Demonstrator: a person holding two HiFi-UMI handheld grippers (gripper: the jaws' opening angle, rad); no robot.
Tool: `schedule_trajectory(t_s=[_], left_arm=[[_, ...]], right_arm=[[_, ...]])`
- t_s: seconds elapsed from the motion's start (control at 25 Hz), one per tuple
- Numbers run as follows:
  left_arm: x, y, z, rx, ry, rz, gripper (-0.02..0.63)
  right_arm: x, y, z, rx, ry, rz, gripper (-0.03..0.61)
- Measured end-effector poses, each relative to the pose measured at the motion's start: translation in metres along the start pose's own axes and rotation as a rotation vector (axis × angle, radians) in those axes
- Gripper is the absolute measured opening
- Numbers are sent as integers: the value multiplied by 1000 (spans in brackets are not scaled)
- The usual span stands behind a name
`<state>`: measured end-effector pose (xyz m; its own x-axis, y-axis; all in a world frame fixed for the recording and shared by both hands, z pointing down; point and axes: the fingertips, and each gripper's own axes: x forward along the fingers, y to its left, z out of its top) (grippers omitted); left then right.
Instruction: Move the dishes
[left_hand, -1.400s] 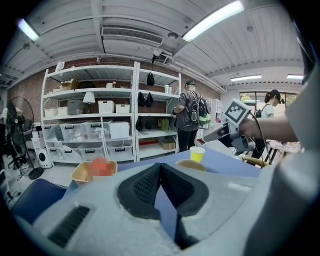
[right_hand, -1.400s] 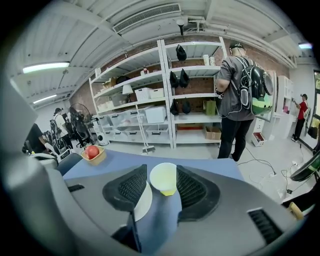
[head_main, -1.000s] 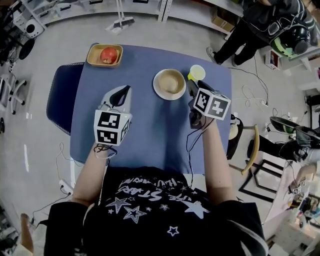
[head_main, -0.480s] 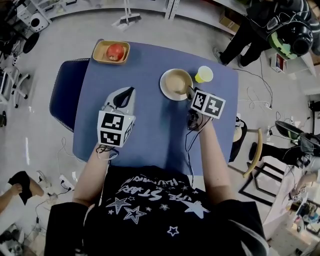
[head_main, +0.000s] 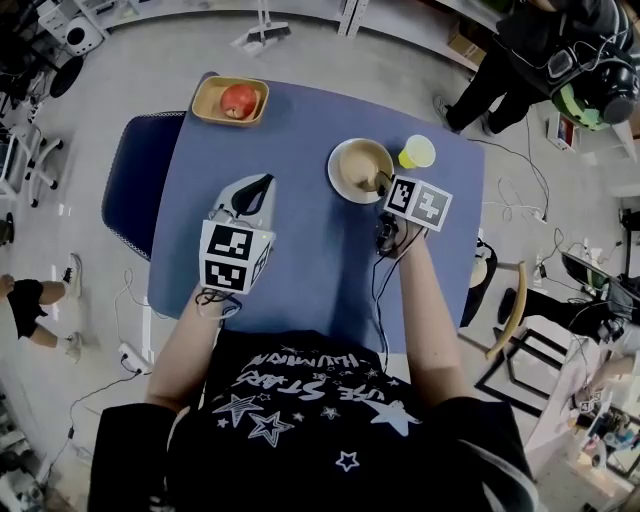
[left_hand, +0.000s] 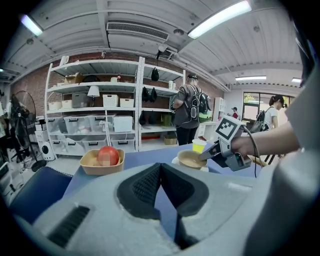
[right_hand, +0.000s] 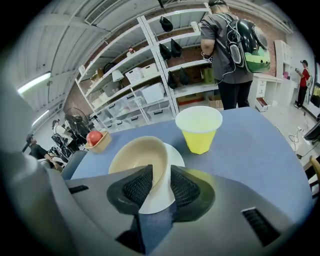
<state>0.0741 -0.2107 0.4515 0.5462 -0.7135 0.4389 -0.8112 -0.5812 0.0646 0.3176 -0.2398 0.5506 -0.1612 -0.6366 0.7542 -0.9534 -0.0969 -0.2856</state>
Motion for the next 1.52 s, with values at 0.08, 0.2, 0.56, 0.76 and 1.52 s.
schedule_trajectory(t_s=[0.08, 0.2, 0.56, 0.76, 1.52], left_arm=[[1, 0, 0, 0, 0, 0, 20], [3, 5, -1, -1, 4, 3, 20], [0, 8, 0, -12, -1, 9, 20], [-5, 13, 2, -16, -15, 13, 20], [18, 67, -4, -45, 0, 21, 20]], right_arm=[[2, -1, 0, 6, 3, -9, 105], [8, -4, 2, 9, 8, -44, 48], [2, 7, 13, 5, -18, -33, 20], [-5, 24, 24, 16, -49, 5, 20], [67, 78, 94, 12, -60, 17, 20]])
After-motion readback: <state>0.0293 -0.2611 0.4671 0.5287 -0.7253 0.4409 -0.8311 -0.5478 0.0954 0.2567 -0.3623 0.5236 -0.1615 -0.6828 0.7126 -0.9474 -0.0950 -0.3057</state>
